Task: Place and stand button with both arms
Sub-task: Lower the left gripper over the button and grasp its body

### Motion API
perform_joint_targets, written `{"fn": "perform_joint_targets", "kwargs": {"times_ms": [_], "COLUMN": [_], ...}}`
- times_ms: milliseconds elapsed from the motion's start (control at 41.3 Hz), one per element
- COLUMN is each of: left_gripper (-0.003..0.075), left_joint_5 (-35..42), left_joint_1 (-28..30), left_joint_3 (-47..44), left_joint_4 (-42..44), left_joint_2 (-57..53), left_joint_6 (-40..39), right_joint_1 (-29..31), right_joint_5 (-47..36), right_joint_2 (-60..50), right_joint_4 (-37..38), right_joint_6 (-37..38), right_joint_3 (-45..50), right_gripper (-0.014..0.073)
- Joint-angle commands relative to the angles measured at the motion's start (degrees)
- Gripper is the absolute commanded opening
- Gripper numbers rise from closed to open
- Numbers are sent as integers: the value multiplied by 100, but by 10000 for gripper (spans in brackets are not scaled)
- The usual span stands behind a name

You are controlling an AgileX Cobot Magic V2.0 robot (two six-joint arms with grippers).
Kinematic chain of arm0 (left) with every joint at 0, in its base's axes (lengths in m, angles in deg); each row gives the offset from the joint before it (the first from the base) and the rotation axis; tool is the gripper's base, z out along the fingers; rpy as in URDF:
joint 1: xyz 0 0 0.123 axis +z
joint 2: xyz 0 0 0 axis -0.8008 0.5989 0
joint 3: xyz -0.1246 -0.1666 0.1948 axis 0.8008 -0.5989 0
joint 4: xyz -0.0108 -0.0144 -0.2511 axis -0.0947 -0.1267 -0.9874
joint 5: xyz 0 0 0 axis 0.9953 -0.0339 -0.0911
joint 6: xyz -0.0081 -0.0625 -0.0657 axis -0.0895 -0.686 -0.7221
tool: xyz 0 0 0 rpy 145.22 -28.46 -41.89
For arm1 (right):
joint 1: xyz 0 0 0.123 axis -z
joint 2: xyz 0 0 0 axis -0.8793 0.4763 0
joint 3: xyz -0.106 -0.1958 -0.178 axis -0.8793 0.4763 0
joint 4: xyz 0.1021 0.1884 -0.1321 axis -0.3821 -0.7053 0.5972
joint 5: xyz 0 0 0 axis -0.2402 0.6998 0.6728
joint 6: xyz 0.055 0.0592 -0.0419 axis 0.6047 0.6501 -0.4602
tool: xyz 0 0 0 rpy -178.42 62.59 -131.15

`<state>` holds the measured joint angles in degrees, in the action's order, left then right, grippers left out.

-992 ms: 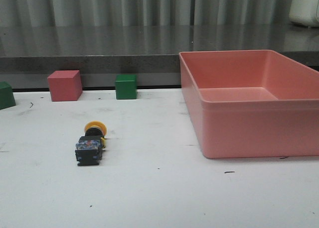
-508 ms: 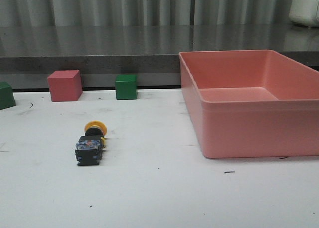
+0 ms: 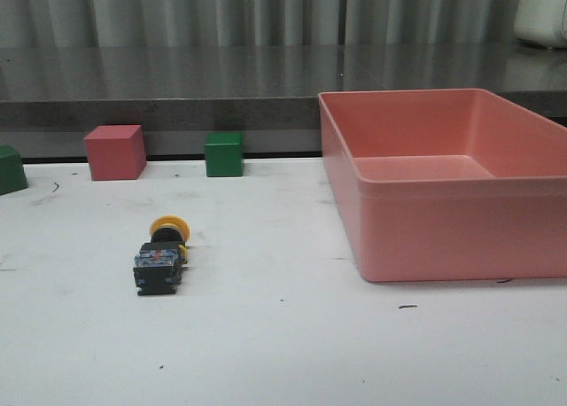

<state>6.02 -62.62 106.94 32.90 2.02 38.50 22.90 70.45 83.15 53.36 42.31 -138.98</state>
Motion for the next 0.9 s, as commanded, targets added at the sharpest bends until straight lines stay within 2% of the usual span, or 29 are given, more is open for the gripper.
{"fn": "perform_joint_targets", "kwargs": {"times_ms": [0, 169, 484, 726, 871], "left_gripper": [405, 501, 501, 501, 501], "left_joint_5": [441, 108, -757, -1487, -1686], "left_joint_1": [-291, -666, -1353, -1426, -1426], "left_joint_3": [258, 670, 1742, 2649, 3155], "left_joint_4": [26, 26, 0, -550, -566], "left_joint_2": [251, 1034, 3066, 4574, 5347], "left_joint_6": [-59, -59, -59, -174, -720], "right_joint_1": [26, 26, 26, 26, 26], "right_joint_5": [-305, -305, -305, -299, -299], "right_joint_2": [0, 0, 0, 0, 0], "right_joint_4": [-51, -51, -51, -51, -51], "right_joint_6": [-66, -66, -66, -66, -66], "right_joint_3": [-106, -106, -106, -106, -106], "right_gripper": [476, 476, 476, 476, 476]}}
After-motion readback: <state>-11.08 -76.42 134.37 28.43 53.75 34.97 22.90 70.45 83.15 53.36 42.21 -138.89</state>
